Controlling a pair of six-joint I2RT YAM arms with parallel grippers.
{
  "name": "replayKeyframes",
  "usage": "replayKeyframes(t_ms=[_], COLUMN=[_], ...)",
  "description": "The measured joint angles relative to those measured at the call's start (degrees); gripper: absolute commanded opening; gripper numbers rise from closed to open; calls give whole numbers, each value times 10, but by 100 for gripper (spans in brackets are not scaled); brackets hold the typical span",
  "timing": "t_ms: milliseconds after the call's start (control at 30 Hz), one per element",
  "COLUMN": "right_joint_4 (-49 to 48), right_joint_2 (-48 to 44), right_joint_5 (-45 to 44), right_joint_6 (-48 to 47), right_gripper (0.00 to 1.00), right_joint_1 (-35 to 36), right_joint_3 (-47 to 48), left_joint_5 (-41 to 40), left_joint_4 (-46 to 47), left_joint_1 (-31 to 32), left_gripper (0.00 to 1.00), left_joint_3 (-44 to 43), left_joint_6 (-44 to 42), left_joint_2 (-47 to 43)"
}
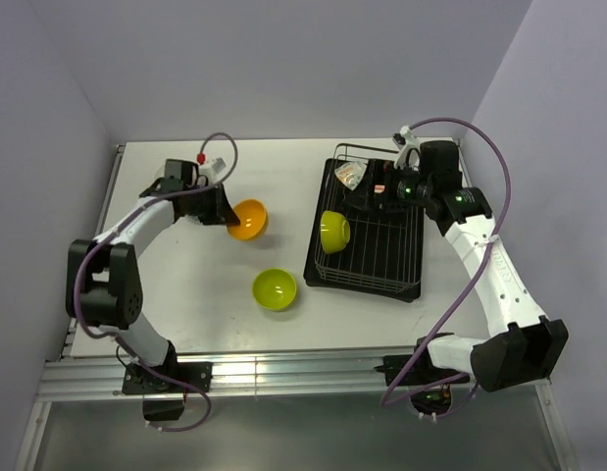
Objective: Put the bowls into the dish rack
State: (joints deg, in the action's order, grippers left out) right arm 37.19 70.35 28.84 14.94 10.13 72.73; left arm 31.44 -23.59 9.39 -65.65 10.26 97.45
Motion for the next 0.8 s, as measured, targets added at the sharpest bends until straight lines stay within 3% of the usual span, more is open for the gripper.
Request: replayKeyframes(t_ms=[167,367,500,800], right_joint_4=[-50,-141,-173,-191], right_joint_2=[1,-16,-29,-11], right_joint_5=[84,164,167,135], right_joint_6=[50,145,181,197], right_gripper=[100,100,100,100], right_joint_1=[0,5,36,146], right_joint_3=[0,-20,-20,-1], left_joint_5=[92,170,196,212], left_joint_4=[61,205,274,350], left_joint_1=[-30,-6,16,61], left_gripper=[0,0,0,0], left_joint_3=[-6,11,26,41], left_joint_6=[75,209,287,380], left_joint_2=[-94,-184,-190,-188])
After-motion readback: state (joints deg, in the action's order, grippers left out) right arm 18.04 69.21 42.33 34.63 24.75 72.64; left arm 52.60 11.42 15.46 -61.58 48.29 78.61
